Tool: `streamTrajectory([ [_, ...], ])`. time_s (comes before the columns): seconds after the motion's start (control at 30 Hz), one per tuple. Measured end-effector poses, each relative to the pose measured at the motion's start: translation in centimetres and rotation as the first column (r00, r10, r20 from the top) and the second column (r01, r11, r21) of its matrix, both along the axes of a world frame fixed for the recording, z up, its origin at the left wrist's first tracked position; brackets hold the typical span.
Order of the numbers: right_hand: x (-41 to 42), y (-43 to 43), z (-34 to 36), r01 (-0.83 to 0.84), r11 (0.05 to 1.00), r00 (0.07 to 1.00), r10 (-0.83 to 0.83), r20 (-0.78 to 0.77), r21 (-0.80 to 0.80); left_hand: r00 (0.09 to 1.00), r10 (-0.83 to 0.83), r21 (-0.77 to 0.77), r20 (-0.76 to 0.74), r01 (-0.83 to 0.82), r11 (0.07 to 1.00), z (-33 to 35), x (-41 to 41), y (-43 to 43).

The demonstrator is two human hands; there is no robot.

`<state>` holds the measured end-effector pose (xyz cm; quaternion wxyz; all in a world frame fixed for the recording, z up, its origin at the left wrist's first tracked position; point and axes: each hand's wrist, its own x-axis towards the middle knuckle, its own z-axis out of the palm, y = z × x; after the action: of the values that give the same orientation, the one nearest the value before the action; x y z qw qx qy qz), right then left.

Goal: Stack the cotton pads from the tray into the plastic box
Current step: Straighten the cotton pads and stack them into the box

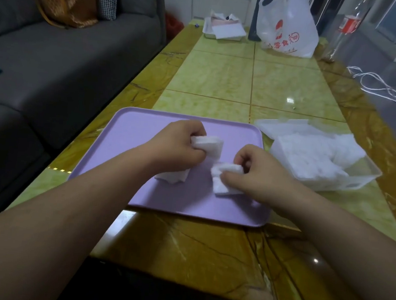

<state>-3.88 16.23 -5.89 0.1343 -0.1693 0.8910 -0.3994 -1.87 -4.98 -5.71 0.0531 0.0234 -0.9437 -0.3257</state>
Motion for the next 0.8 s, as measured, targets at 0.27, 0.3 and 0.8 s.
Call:
streamTrajectory([
  [0.27,-0.8,0.4,-0.5,0.214,0.932,0.970,-0.169,0.173,-0.293,0.989,0.141,0.475,-0.040,-0.105,0.874,1.7,1.6,-0.1],
  [0.3,-0.8,0.2,-0.5,0.214,0.925,0.970,-0.163,0.181,-0.313,0.991,0.129,0.513,-0.019,-0.101,0.852,1.8,1.7,0.1],
  [0.8,-0.7,0.3,0.2,0.216,0.831,0.962,-0.092,0.258,-0.513,0.999,-0.002,0.310,0.045,-0.012,0.951,0.2,1.5,0.9],
])
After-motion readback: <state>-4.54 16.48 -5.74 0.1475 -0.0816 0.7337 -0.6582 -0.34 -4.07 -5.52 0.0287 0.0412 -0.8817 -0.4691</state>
